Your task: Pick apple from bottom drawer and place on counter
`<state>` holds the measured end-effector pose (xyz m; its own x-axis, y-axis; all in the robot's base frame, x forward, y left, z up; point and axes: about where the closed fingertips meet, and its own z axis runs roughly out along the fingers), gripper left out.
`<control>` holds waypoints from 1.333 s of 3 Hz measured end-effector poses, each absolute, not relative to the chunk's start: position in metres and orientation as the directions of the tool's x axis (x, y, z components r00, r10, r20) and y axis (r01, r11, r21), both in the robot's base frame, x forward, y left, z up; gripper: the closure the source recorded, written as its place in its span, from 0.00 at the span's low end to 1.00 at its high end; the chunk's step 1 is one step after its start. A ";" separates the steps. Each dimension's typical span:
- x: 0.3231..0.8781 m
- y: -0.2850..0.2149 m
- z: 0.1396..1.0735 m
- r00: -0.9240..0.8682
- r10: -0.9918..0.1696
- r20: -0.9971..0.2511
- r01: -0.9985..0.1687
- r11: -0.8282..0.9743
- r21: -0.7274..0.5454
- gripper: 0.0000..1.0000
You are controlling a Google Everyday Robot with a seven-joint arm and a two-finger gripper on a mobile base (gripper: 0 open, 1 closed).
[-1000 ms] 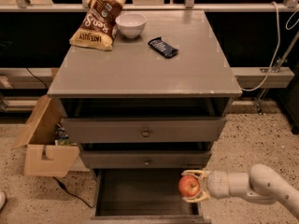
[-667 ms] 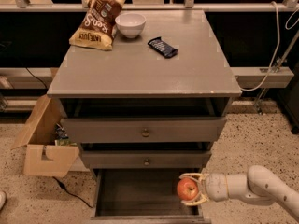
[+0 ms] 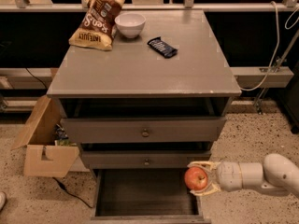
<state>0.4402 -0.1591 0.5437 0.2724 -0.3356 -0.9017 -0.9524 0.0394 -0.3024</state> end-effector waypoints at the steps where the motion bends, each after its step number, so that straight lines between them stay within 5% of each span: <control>1: 0.447 -0.192 0.658 0.337 -0.278 -0.899 -0.930 0.049 -0.364 1.00; 4: 0.466 -0.199 0.749 0.382 -0.270 -0.884 -0.914 0.028 -0.404 1.00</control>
Offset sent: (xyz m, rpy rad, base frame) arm 0.0192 -0.0758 0.2566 0.0906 -0.1557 -0.0057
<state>0.4660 -0.1993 0.7492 0.3824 -0.2700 -0.8837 -0.9142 0.0282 -0.4043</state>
